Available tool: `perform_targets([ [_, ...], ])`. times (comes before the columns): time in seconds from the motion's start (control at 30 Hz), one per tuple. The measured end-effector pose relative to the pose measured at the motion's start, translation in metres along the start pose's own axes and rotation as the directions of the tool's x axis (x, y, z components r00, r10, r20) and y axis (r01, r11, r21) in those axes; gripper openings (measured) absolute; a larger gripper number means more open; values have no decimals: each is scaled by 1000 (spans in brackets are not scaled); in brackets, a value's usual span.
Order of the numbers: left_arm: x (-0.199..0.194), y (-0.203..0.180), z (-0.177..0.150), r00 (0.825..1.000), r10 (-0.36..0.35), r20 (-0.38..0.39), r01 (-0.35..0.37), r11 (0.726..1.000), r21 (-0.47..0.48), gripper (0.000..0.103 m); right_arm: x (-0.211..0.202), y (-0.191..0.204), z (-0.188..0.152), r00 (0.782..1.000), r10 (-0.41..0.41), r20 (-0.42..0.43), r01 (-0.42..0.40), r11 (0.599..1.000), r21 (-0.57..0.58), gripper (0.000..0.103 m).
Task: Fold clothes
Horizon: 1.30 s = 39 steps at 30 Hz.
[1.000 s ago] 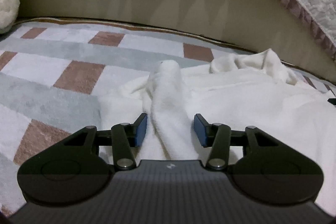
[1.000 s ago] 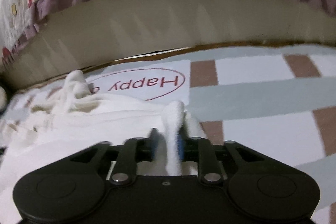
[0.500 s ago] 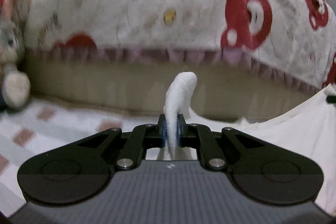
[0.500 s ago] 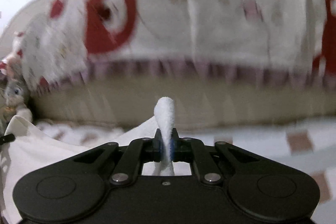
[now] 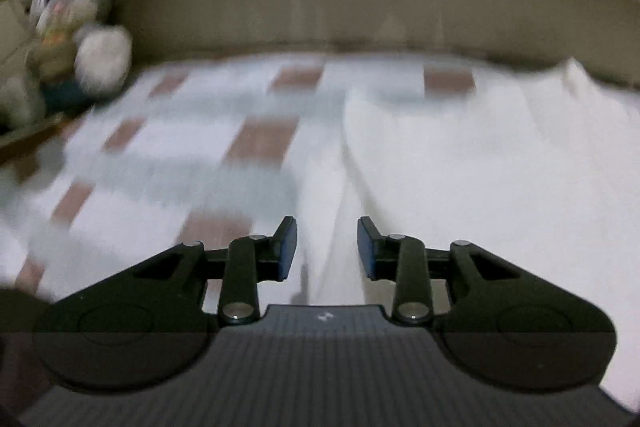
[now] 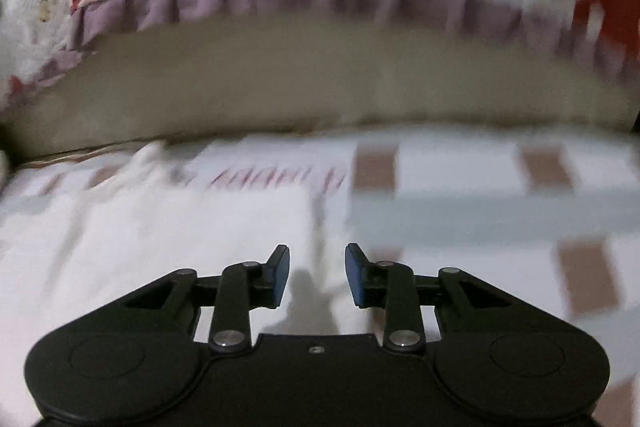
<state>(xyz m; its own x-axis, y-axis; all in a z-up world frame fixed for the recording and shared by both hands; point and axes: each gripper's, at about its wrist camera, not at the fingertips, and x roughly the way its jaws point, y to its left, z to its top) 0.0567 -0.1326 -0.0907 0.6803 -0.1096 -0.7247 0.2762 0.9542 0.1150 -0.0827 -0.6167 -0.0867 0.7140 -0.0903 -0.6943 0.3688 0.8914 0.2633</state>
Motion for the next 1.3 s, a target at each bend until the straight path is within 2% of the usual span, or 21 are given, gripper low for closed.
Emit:
perform_targets([
  [0.1, -15, 18, -22, 997, -55, -62, 48, 993, -104, 43, -23, -14, -15, 994, 104, -30, -99, 986, 135, 48],
  [0.2, -29, 35, -43, 987, -115, -116, 88, 974, -210, 47, -51, -36, -41, 992, 123, -19, -110, 941, 320, 54],
  [0.27, -36, 45, -51, 982, -147, -120, 108, 953, -284, 48, -67, -54, -62, 993, 113, -24, -89, 882, 462, 56],
  [0.33, -41, 55, -60, 973, -191, -131, 130, 918, -374, 48, -82, -68, -85, 994, 109, -28, -72, 806, 588, 57],
  [0.47, -45, 79, -80, 951, -290, -110, 181, 806, -564, 49, -100, -75, -131, 988, 143, -60, -47, 642, 766, 61],
  [0.5, -46, 85, -85, 945, -309, -102, 189, 775, -603, 49, -102, -74, -132, 986, 160, -47, -65, 627, 776, 61],
  [0.57, -48, 93, -91, 942, -323, -93, 192, 744, -640, 49, -105, -68, -129, 988, 150, -34, -72, 646, 760, 62],
  [0.6, -48, 96, -93, 939, -332, -87, 195, 725, -660, 49, -105, -64, -127, 989, 137, -47, -56, 661, 748, 62],
  [0.7, -47, 101, -106, 927, -369, -68, 202, 643, -738, 49, -105, -55, -131, 992, 100, -77, -9, 665, 746, 62],
  [0.8, -43, 101, -117, 916, -398, -53, 202, 571, -795, 49, -99, -54, -137, 990, 116, -78, -13, 630, 776, 62],
  [0.83, -42, 100, -118, 915, -400, -49, 202, 560, -804, 49, -98, -53, -139, 989, 120, -83, -10, 623, 782, 62],
  [0.9, -42, 97, -121, 919, -392, -40, 199, 549, -812, 49, -98, -47, -140, 990, 105, -88, 3, 626, 780, 62],
  [0.97, -39, 95, -123, 919, -393, -28, 203, 532, -822, 51, -104, -38, -141, 995, 65, -81, 20, 647, 762, 62],
  [1.07, -31, 94, -125, 925, -381, -15, 197, 510, -837, 52, -117, -20, -150, 1000, -16, -23, 28, 674, 738, 62],
  [1.13, -29, 89, -120, 937, -350, -8, 198, 548, -813, 53, -124, -3, -157, 996, -84, -3, 61, 699, 713, 62],
  [1.27, -24, 79, -111, 957, -289, 8, 195, 623, -758, 55, -100, 17, -162, 997, -71, -23, 67, 716, 695, 64],
  [1.3, -23, 73, -107, 963, -269, 13, 195, 663, -722, 50, -89, 18, -163, 996, -82, -42, 88, 710, 699, 64],
])
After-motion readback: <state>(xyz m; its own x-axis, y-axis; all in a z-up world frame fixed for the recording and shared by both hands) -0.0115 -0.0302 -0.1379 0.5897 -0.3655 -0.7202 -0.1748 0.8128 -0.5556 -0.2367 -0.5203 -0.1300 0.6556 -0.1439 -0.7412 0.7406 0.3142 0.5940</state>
